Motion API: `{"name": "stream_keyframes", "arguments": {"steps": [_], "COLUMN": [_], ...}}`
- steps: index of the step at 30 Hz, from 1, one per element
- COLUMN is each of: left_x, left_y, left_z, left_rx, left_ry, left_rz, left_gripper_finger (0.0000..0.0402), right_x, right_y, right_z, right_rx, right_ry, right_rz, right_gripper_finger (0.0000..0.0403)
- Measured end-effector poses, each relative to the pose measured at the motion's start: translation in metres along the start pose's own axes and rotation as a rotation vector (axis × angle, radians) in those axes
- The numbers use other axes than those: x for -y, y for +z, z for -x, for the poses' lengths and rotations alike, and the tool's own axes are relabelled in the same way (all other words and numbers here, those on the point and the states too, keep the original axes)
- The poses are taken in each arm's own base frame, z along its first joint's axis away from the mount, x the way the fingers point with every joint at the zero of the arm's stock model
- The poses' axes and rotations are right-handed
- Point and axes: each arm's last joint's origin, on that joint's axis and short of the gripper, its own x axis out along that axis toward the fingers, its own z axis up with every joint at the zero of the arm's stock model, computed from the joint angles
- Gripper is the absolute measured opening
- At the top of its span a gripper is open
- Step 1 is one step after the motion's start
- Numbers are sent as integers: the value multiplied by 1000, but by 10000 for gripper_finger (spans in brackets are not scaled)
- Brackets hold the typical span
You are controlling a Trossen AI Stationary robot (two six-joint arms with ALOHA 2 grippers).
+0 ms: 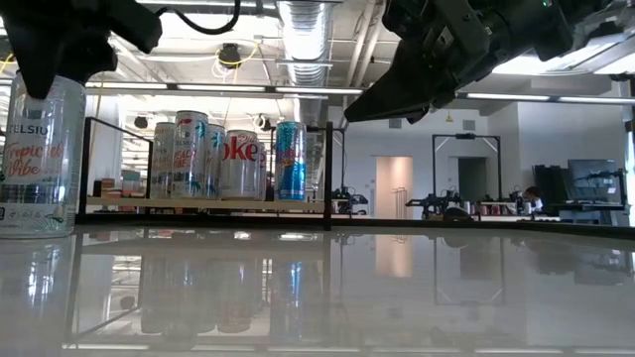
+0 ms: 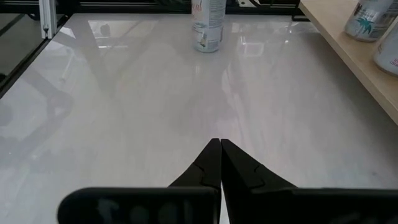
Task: Place canned beverage on shelf
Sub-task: Put the white soda can on the shelf
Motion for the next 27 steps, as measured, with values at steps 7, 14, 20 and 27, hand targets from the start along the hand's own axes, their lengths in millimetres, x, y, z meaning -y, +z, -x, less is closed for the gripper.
{"name": "stream_keyframes", "arguments": {"steps": [7,14,20,27], "left_x": [-2,-24,-65,-131], "left_y": [1,10,28,51], "left_z": [0,18,60,64], "left_rx": [2,-21,77,28], "left_ry": [3,39,151,202], "left_rz": [-32,-83,-115,-92], "left_gripper_finger": [256,238,238,238], "right_x": [0,0,1,5], "right_y": [0,0,-1,0], "right_z": [0,0,0,6], "right_rx": [-1,-2,-16,-49], "right_ry": [0,-1,-3,-12], "right_rz": [0,0,22,79], "right_gripper_finger": [27,27,27,27]}}
